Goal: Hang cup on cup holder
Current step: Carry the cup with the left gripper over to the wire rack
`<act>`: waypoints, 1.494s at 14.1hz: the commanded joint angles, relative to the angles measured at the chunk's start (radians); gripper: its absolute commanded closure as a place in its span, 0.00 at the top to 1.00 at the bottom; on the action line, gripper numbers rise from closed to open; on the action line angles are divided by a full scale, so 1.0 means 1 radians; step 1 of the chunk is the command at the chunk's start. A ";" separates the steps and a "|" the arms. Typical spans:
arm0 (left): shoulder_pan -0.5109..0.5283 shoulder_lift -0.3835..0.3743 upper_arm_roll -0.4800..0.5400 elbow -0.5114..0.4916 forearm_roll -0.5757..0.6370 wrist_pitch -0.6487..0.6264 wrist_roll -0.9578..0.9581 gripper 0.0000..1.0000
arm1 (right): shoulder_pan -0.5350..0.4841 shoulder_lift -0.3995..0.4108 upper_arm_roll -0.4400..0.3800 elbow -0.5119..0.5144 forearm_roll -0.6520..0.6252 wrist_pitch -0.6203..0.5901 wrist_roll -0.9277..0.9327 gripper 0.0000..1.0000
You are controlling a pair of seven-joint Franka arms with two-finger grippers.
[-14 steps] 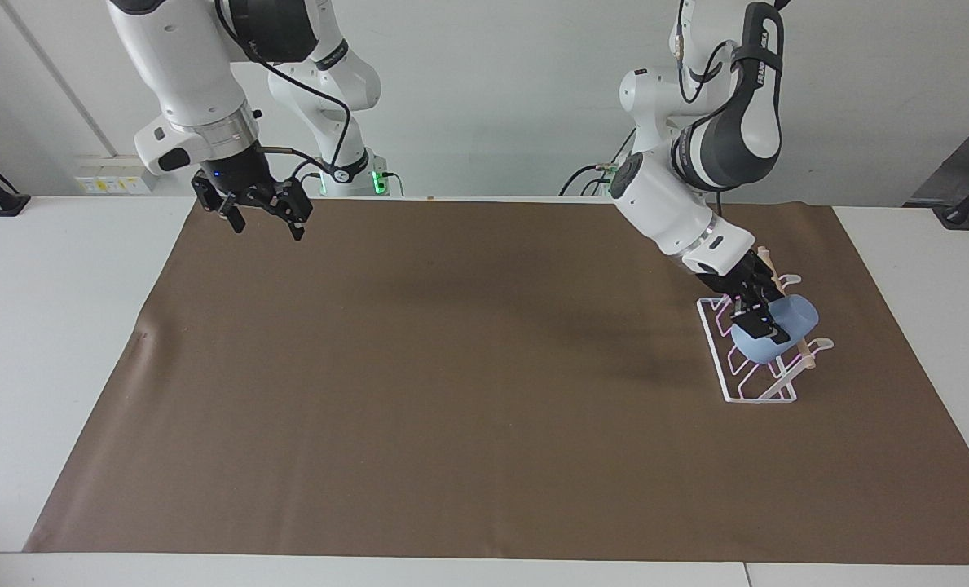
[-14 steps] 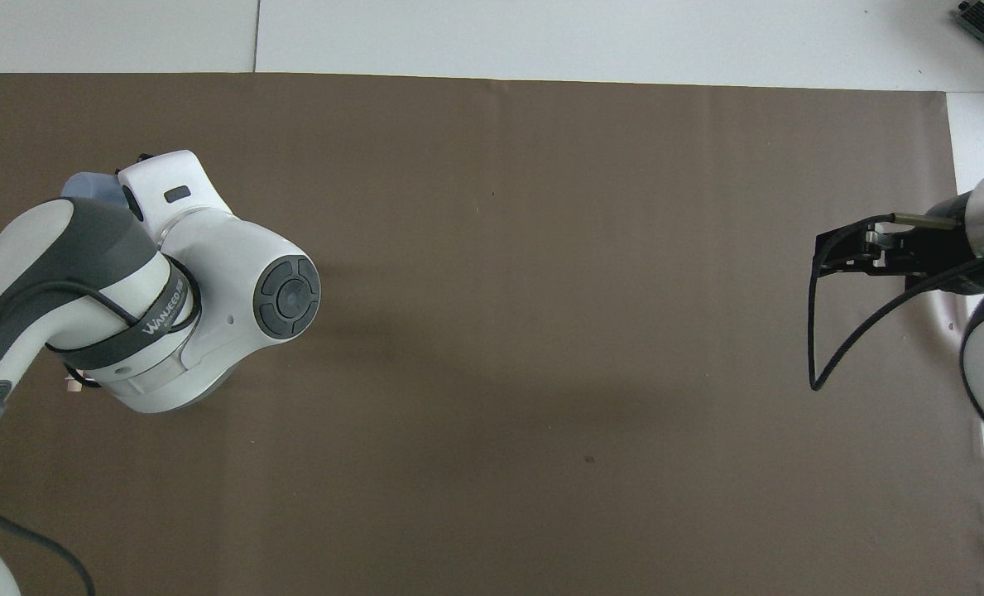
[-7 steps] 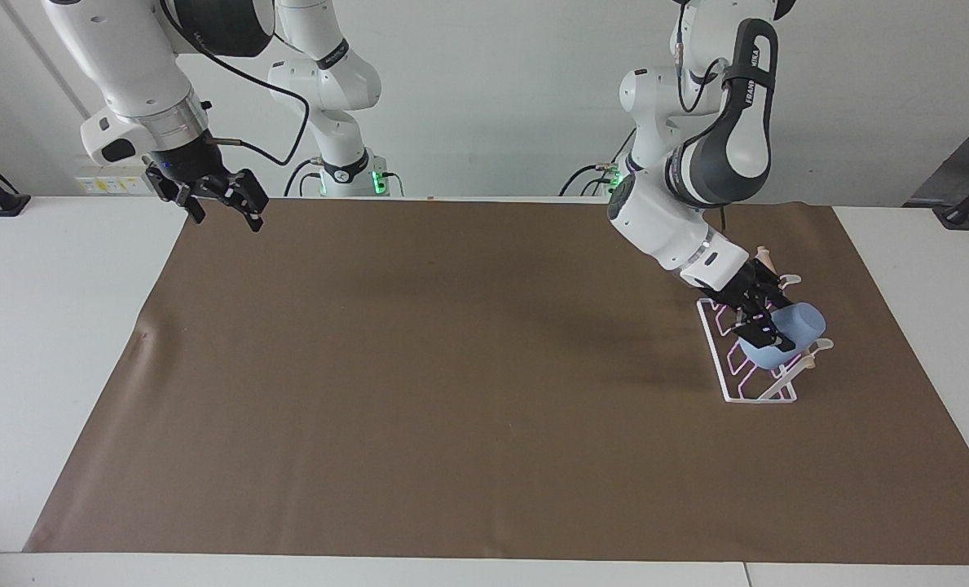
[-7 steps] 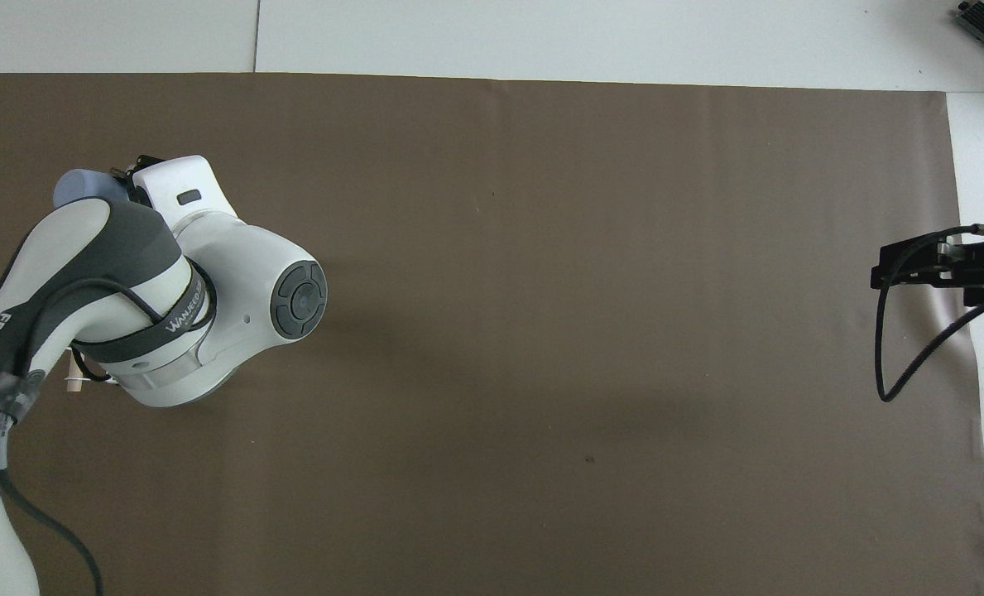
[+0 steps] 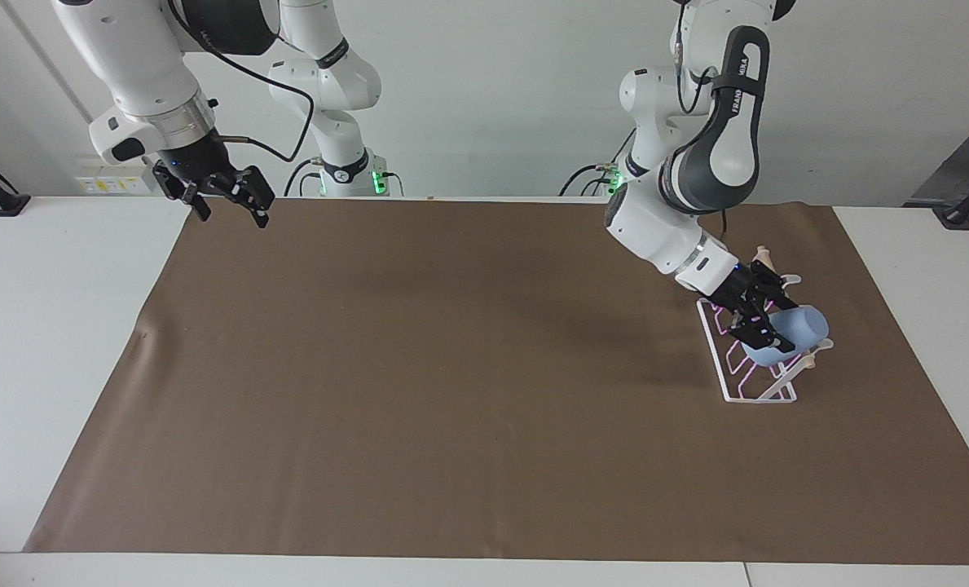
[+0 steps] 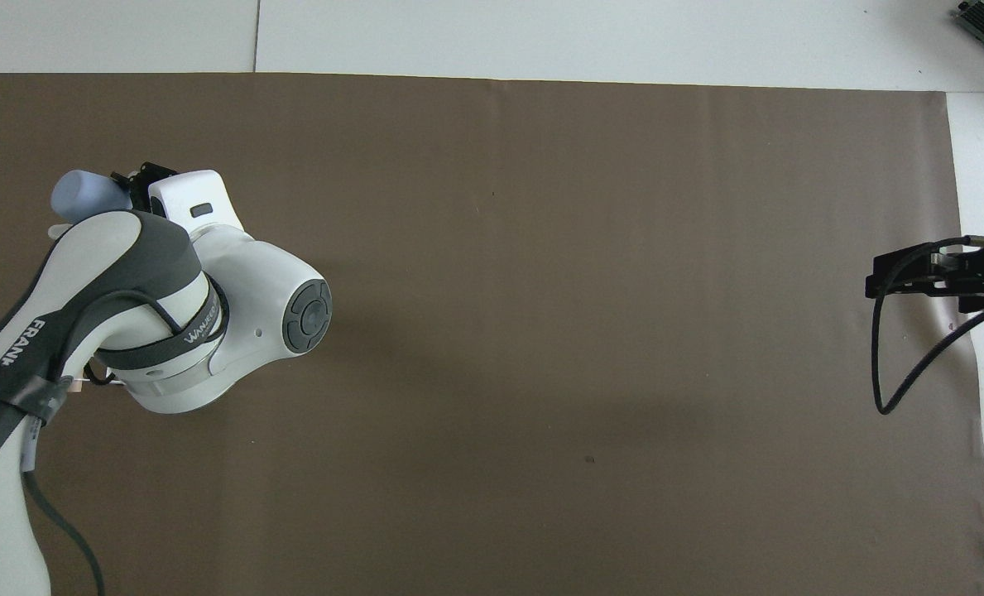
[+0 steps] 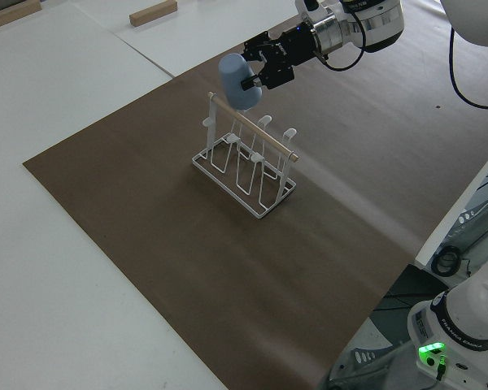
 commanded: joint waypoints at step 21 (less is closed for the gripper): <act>-0.017 0.022 -0.005 -0.100 -0.010 -0.088 -0.042 1.00 | -0.005 -0.024 0.009 -0.022 -0.002 -0.010 -0.018 1.00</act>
